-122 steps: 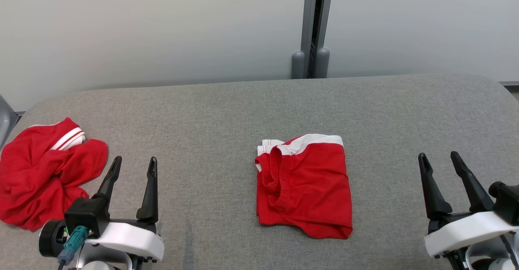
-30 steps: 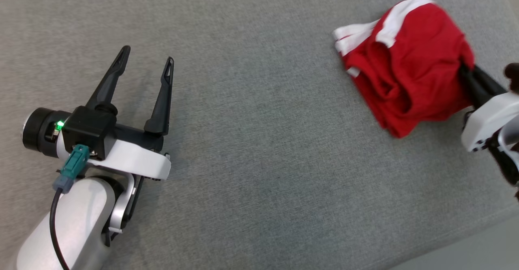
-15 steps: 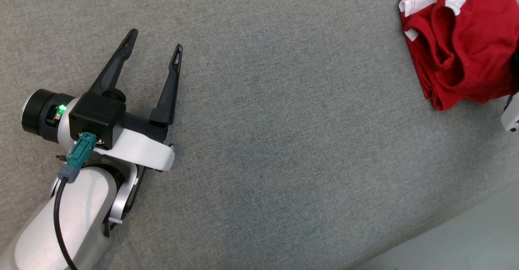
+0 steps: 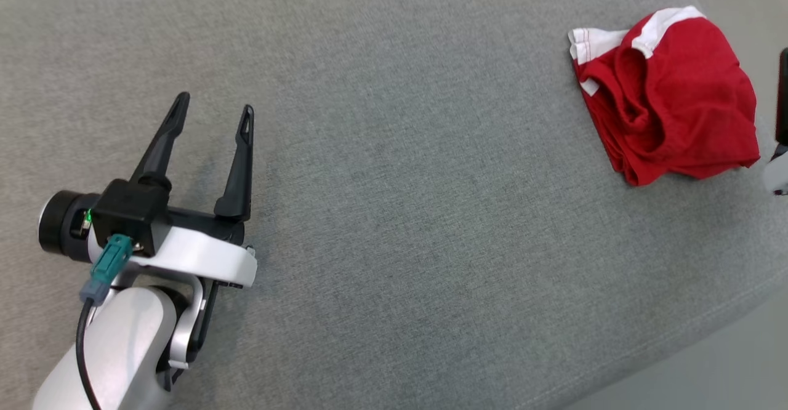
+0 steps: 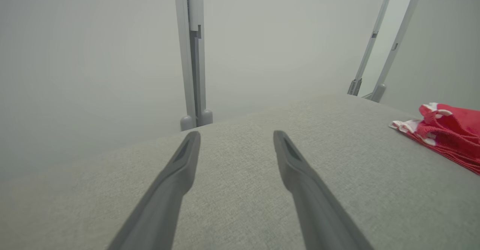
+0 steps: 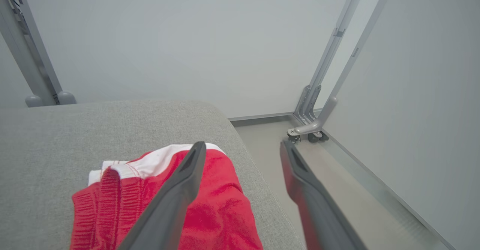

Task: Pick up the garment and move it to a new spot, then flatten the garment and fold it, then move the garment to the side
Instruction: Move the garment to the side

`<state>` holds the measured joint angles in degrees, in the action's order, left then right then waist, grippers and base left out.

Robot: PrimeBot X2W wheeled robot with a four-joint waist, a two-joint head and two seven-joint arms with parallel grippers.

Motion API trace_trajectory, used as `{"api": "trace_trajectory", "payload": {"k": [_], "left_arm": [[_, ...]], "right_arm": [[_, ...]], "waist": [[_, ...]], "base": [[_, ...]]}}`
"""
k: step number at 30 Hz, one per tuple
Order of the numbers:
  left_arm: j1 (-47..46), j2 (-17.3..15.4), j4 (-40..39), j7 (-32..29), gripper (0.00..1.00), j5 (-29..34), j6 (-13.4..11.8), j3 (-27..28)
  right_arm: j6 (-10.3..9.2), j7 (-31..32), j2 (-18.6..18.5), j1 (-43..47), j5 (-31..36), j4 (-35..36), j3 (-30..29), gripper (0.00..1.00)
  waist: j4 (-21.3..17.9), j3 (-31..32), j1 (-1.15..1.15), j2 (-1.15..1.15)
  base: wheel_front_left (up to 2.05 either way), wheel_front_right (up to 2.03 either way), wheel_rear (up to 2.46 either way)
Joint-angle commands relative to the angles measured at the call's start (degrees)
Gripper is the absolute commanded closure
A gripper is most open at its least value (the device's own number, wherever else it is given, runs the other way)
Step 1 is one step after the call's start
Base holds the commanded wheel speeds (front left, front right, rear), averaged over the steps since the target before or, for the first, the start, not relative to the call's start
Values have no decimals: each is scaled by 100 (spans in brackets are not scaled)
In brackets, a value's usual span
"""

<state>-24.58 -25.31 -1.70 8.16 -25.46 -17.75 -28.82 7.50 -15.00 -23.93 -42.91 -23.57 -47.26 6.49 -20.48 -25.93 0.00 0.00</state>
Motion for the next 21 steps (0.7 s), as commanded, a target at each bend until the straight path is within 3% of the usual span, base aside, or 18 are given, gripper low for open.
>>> {"api": "trace_trajectory", "payload": {"k": [1,6,12,21], "left_arm": [[102,-2,8,70,0,-71,-61,64],[363,41,32,262,0,-237,-162,239],[601,93,62,448,0,-386,-257,432],[1038,149,102,599,0,-438,-320,547]], "right_arm": [[-1,-20,141,257,141,314,-147,0],[-1,-15,674,973,628,1727,-671,0],[-1,75,1253,1700,1069,2921,-903,0],[-1,694,1741,2585,1462,4070,-787,0]], "waist": [[131,245,0,0],[431,543,0,0],[861,843,0,0],[1429,1312,0,0]], "base": [[0,0,0],[0,0,0],[0,0,0],[0,0,0]]}}
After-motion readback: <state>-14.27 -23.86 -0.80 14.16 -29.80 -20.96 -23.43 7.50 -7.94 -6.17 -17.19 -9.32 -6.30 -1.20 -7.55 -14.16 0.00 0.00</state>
